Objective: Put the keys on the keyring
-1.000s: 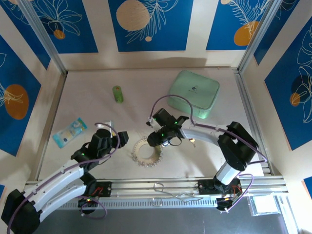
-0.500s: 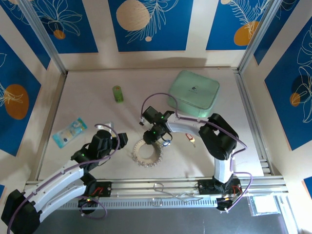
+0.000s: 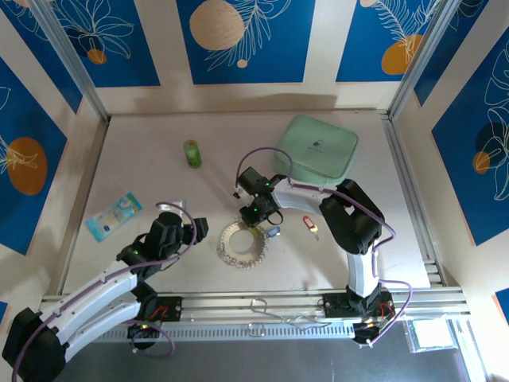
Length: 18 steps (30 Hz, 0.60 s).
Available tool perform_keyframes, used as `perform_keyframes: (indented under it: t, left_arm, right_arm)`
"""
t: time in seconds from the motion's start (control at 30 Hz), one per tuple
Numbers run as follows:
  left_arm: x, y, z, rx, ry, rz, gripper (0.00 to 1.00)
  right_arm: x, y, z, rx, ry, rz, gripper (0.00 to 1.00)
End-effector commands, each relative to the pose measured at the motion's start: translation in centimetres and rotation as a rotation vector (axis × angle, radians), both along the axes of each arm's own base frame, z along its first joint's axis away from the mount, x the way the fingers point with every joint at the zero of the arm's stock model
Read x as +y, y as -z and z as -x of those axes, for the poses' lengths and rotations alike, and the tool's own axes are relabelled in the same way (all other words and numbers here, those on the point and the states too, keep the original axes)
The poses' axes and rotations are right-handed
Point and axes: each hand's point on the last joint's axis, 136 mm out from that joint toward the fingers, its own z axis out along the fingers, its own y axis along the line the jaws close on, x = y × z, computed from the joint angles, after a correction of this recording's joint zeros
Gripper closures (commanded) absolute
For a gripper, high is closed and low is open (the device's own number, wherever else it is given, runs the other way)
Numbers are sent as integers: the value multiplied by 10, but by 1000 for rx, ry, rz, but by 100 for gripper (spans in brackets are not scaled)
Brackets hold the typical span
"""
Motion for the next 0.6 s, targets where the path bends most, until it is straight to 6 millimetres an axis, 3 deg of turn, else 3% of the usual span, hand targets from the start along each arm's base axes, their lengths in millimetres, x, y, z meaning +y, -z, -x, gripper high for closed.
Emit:
perform_keyframes:
  t: [0.0, 0.17, 0.33, 0.43, 0.57]
  left_arm:
    - [3, -5, -4, -21, -8, -18, 27]
    - [3, -4, -4, -14, -12, -18, 26]
    - [2, -2, -5, 12, -13, -27, 27]
    - [0, -1, -5, 40, -15, -30, 27]
    - [-6, 3, 1, 106, 14, -32, 29]
  right_arm:
    - [-23, -3, -13, -25, 31, 59, 85]
    - [-43, -6, -24, -40, 69, 79, 84]
    - [-32, -27, -19, -66, 50, 33, 66]
    - [-21, -48, -8, -110, 25, 2, 62]
    - [-5, -67, 22, -84, 31, -112, 61]
